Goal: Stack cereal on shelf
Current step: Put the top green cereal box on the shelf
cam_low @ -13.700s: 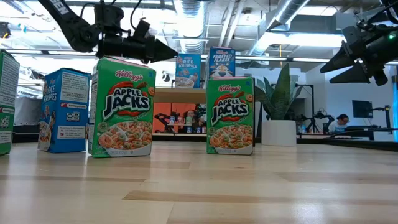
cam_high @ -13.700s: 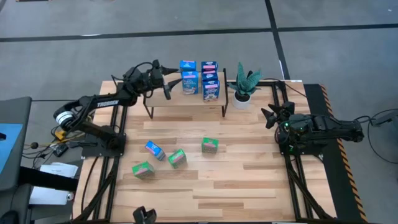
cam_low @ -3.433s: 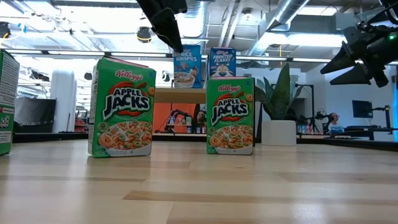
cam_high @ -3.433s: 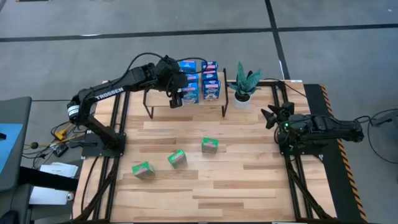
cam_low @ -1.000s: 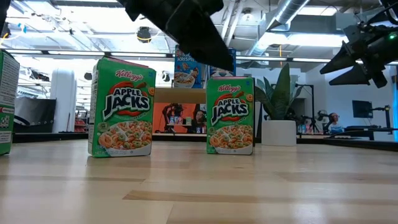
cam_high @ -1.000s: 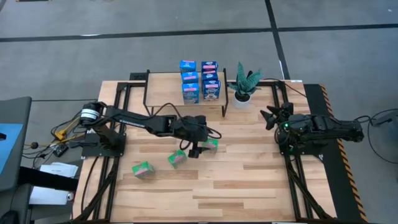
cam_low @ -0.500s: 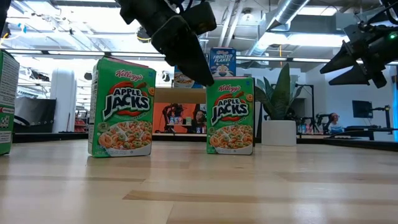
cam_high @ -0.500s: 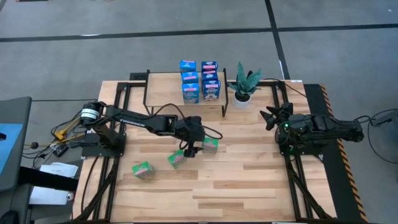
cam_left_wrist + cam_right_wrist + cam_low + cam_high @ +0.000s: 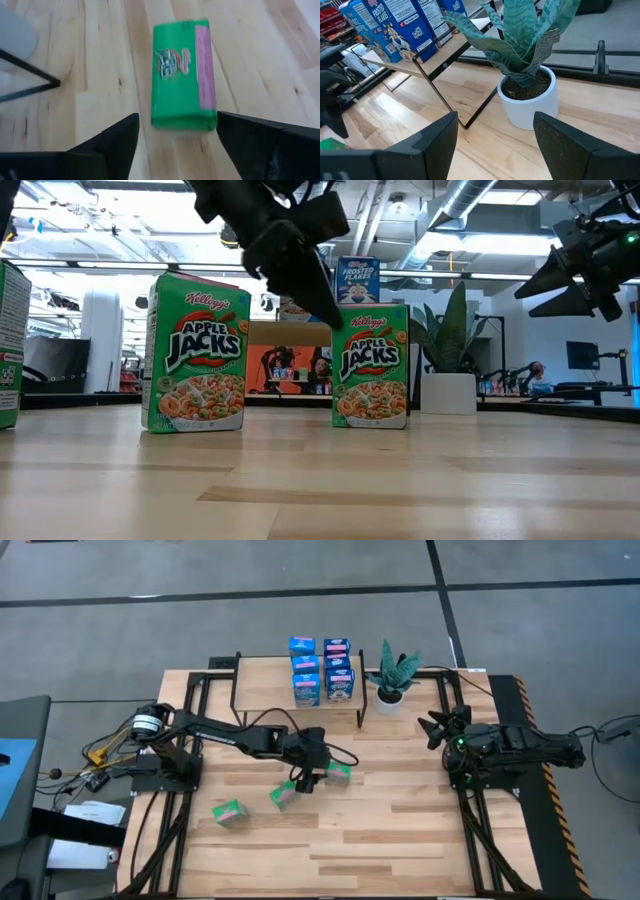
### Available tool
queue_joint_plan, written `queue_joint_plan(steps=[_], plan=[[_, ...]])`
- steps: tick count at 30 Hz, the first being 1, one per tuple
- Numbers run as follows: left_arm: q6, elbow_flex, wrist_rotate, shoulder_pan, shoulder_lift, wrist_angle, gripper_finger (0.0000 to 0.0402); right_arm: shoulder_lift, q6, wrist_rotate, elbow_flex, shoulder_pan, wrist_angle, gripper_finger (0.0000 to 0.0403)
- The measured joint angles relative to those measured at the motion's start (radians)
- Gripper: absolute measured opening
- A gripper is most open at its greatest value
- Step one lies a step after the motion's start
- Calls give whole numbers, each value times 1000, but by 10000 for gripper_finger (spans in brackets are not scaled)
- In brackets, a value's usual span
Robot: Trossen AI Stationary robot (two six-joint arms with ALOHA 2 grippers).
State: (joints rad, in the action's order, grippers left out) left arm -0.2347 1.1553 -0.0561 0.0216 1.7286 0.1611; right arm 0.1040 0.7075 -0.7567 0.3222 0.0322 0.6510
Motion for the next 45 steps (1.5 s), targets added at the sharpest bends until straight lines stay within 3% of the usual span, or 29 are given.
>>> queue_joint_plan(steps=[11, 26, 45], plan=[[42, 0, 18, 0, 25, -42, 209, 0, 0, 0, 0, 0, 1, 286], [13, 62, -23, 0, 24, 26, 208, 0, 0, -1, 0, 0, 1, 286], [34, 65, 7, 0, 24, 58, 208, 0, 0, -3, 0, 0, 1, 286]])
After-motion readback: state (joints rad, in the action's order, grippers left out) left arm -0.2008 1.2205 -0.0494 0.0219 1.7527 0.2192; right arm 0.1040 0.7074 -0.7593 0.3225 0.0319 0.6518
